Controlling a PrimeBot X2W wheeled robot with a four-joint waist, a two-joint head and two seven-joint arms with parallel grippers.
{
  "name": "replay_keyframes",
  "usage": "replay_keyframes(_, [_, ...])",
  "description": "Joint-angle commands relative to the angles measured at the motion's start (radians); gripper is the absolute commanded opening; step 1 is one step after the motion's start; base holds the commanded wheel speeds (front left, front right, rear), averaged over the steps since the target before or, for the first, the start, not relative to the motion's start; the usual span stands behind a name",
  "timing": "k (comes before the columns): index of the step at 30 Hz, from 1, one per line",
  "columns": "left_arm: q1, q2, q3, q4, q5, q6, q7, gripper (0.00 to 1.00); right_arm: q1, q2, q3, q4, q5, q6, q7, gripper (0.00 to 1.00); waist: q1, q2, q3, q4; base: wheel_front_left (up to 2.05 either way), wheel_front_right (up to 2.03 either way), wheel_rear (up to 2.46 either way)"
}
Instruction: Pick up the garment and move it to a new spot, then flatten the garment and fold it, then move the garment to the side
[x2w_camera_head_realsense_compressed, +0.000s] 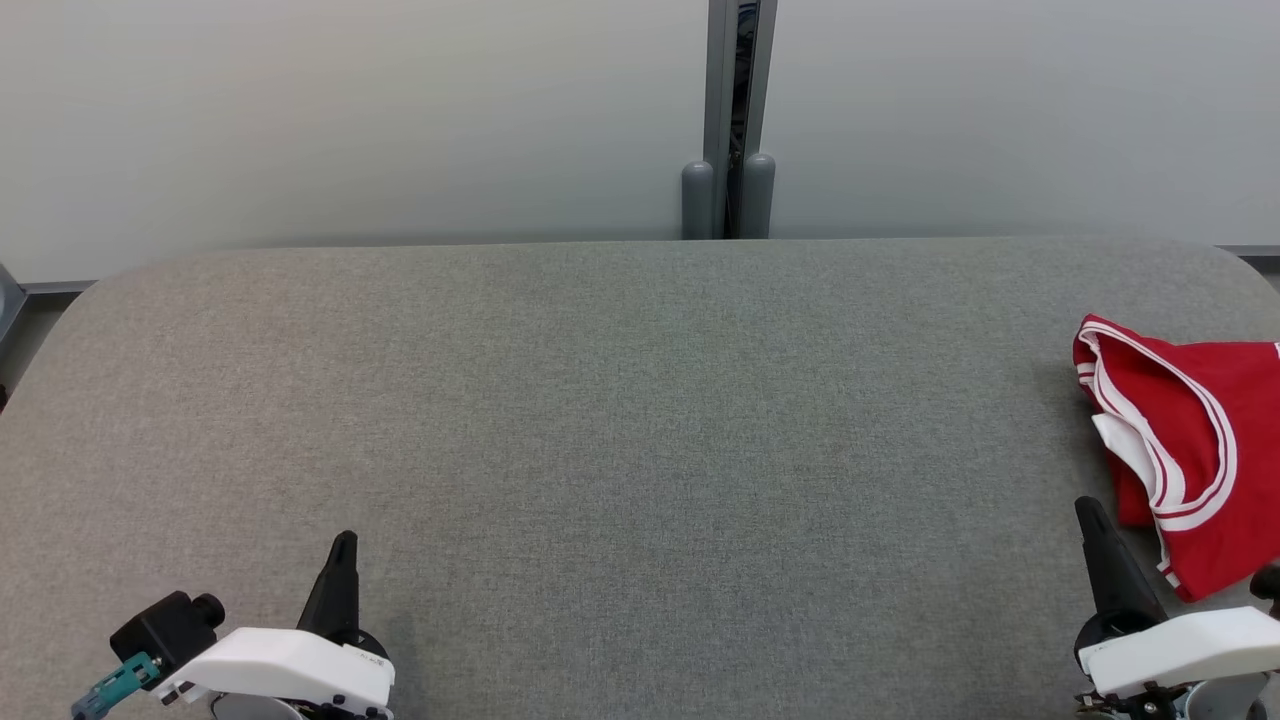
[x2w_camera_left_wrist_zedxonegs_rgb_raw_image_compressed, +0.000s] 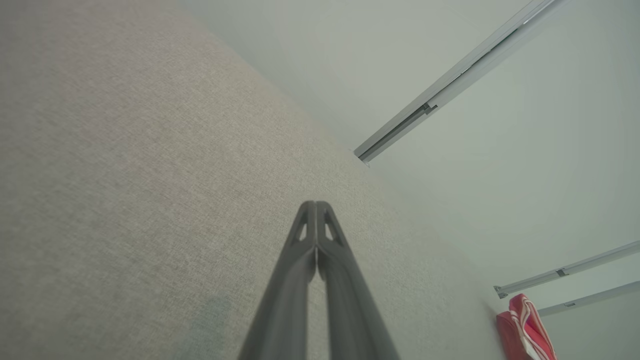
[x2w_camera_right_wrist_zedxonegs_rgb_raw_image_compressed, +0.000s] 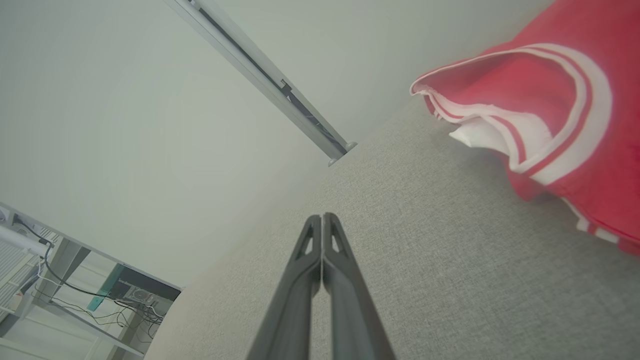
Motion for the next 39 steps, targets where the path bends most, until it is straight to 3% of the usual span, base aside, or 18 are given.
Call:
replay_keyframes(1, [-0.034,0.002,0.017,-0.01,-0.02,-0.01,0.003,0.0,-0.023,-0.01,-0.008,-0.009,0.027,0.0,0.005,0.0,0.0,0.0,0.0,0.0,0.0,0.0,0.0])
replay_keyframes(39, [-0.065,-0.078,0.156,0.007,-0.292,-0.136,0.089,0.0,-0.065,-0.015,-0.062,0.036,0.416,0.0,0.073,0.0,0.0,0.0,-0.002,-0.002,0.0,0.0,0.0])
